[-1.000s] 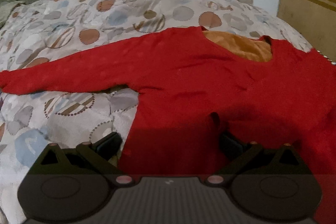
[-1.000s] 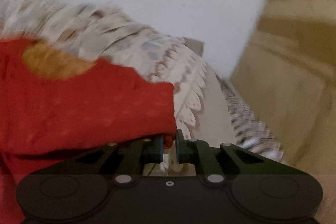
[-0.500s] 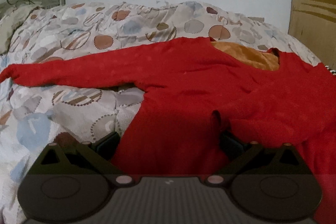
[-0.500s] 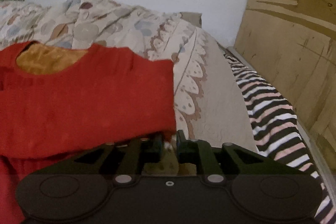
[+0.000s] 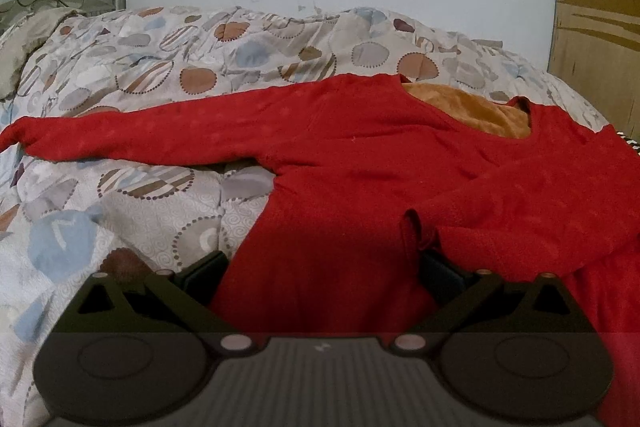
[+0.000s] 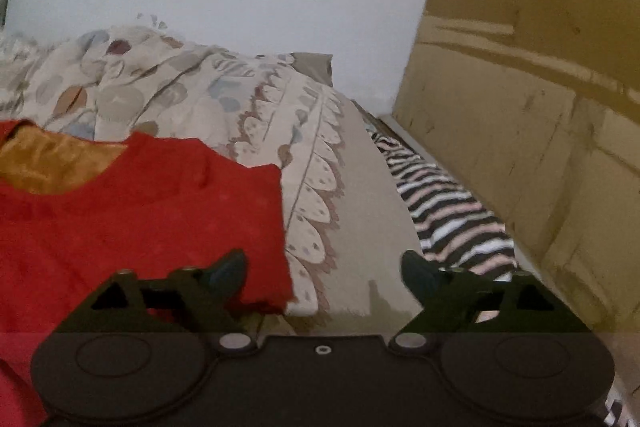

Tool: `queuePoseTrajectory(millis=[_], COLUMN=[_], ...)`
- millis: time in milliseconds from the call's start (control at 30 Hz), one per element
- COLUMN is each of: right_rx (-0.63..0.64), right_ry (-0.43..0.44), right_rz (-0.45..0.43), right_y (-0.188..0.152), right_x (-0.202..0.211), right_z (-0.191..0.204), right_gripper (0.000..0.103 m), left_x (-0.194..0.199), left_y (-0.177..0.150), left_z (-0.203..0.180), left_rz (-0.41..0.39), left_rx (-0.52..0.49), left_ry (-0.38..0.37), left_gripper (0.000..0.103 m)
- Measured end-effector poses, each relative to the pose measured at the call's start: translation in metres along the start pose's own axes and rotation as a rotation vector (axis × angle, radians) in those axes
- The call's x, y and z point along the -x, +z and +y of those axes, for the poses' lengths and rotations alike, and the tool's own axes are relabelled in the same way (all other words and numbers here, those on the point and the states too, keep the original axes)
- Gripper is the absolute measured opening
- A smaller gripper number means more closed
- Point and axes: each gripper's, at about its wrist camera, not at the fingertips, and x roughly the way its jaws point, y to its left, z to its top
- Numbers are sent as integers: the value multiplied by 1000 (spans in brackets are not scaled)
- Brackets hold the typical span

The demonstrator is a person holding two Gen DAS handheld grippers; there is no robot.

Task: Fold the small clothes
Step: 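Release the folded sleeve from the right gripper and withdraw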

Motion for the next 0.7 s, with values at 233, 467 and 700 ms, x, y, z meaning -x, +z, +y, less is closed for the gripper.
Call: queuePoseTrajectory(millis=[233,467,700], right_rx=[97,43,-136], right_ry=[-65,-56,50], right_rz=[32,10,-58], right_y=[-9,-7,-19], right_x=[-22,0,91], right_z=[14,6,-2], right_gripper=[101,101,102], left_x=[0,1,1], left_y=[-1,-1,-1], left_z=[0,0,0], left_rz=[-6,-7,-12], left_rx=[6,5,12], left_ry=[-3,-2,-5], left_gripper=[103,103,103])
